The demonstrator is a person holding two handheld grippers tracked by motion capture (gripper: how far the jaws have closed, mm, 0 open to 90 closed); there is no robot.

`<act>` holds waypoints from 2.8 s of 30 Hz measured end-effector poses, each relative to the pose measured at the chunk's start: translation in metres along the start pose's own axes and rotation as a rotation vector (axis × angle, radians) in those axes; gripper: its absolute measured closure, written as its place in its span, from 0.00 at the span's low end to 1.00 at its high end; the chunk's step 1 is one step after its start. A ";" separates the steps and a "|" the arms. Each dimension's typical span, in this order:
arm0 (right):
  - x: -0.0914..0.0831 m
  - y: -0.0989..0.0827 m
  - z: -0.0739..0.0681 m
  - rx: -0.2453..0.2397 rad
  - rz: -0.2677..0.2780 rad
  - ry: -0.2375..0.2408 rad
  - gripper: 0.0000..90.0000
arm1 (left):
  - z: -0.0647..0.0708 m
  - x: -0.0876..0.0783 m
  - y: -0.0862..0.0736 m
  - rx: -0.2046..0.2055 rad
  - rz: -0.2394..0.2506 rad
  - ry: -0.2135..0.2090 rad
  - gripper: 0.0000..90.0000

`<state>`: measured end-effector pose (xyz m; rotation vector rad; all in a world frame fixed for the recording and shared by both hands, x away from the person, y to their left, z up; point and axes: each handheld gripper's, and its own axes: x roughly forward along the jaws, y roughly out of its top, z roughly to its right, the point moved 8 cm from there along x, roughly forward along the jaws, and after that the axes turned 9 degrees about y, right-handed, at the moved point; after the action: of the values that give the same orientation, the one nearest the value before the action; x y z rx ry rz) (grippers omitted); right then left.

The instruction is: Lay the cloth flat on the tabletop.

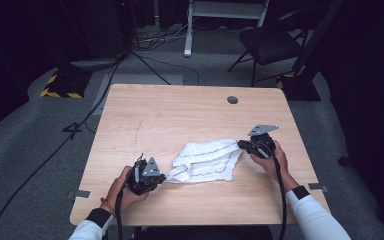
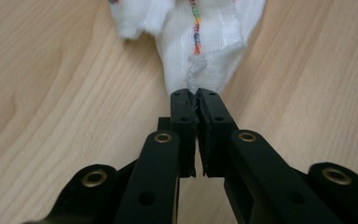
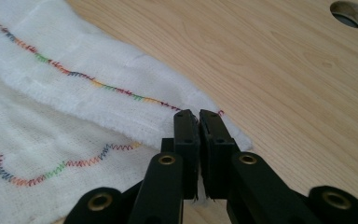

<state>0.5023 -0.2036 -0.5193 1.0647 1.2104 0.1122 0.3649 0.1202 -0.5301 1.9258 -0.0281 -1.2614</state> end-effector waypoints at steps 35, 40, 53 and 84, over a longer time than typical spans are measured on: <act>0.002 -0.038 0.004 -0.166 -0.063 0.021 0.91 | -0.042 0.071 0.070 0.037 0.044 0.048 0.88; -0.004 -0.031 0.007 -0.176 -0.032 -0.024 1.00 | -0.053 0.063 0.085 -0.011 0.110 0.063 0.93; -0.004 -0.015 0.001 -0.124 0.066 0.096 0.70 | -0.077 0.063 0.097 -0.082 0.136 0.100 0.94; -0.033 0.034 -0.003 -0.157 0.198 -0.019 0.95 | -0.110 0.043 0.110 -0.115 0.188 0.162 0.94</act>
<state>0.5016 -0.2023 -0.4720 1.0431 1.0588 0.3440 0.5149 0.0952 -0.4746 1.8731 -0.0513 -0.9603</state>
